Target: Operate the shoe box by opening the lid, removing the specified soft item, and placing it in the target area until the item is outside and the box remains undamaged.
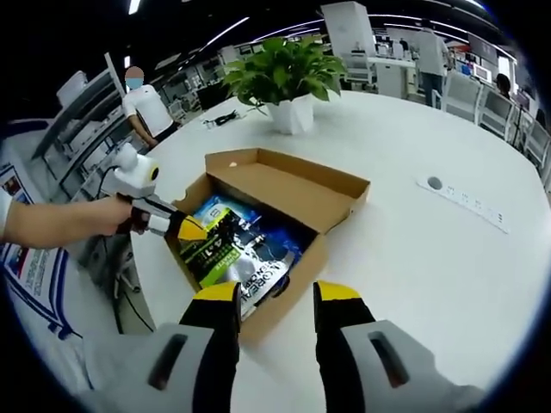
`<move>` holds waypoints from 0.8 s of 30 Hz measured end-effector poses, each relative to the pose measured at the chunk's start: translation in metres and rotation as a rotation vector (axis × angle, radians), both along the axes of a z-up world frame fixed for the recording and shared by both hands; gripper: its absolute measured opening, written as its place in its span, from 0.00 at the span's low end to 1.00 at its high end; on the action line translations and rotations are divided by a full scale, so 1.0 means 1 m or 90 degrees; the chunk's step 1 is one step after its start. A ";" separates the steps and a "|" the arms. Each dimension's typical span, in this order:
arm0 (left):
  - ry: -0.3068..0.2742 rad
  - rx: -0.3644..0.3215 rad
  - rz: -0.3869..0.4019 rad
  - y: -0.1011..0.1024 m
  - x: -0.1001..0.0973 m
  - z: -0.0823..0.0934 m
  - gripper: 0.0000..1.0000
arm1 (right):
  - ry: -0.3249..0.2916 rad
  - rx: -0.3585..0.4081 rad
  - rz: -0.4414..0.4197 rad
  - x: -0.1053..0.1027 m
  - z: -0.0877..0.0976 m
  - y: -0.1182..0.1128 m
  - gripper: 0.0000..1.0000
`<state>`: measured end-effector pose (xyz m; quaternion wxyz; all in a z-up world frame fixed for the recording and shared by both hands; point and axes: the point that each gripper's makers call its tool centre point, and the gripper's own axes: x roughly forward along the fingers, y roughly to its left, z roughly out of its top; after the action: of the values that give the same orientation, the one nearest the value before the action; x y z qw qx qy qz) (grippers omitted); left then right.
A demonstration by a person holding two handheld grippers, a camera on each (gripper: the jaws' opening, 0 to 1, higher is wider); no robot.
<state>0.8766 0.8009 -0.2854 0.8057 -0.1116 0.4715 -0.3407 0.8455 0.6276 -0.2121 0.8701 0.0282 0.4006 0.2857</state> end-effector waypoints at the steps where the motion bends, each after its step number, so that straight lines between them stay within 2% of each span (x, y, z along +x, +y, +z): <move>1: 0.001 0.000 0.000 0.001 0.000 0.000 0.00 | 0.001 0.001 0.000 0.000 0.000 0.002 0.31; 11: 0.001 0.002 0.012 0.011 0.005 -0.003 0.00 | 0.015 0.023 0.014 -0.002 -0.003 0.027 0.31; 17: 0.002 0.005 0.016 0.025 0.017 -0.008 0.00 | 0.044 0.030 0.034 -0.003 -0.023 0.051 0.29; 24: 0.002 0.011 0.019 0.028 0.015 -0.008 0.00 | 0.077 0.038 0.042 -0.006 -0.043 0.072 0.25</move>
<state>0.8912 0.8287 -0.2938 0.8108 -0.1122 0.4741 -0.3245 0.8393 0.6996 -0.2547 0.8332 0.0577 0.4445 0.3238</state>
